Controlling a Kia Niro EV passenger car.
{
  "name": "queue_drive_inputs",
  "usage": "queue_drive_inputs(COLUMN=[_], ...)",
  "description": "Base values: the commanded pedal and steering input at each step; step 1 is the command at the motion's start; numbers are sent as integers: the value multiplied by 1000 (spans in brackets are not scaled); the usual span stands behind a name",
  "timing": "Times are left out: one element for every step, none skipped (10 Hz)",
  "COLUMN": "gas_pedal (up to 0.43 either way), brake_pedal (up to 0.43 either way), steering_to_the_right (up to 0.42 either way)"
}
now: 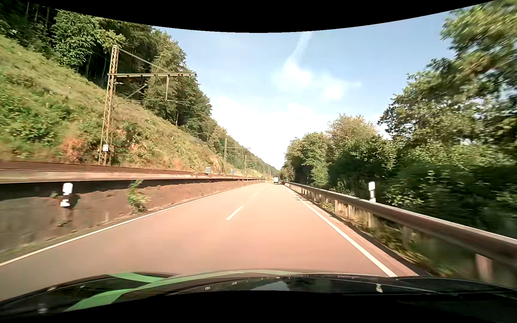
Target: Follow the waypoints while adhering to traffic rules and regulations
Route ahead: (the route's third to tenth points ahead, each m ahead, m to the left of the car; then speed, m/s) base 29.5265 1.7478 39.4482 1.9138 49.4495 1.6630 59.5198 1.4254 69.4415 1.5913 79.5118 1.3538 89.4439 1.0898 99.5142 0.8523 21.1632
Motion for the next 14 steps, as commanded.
queue_drive_inputs(gas_pedal=[169, 169, 177, 177, 189, 197, 209, 209, 220, 228, 240, 240, 240, 248], brake_pedal=[0, 0, 0, 0, 0, 0, 0, 0, 0, 0, 0, 0, 0, 0], steering_to_the_right=[3, 3, 3, 3, 2, 1, 1, 1, 1, 1, 1, 1, 1, 1])
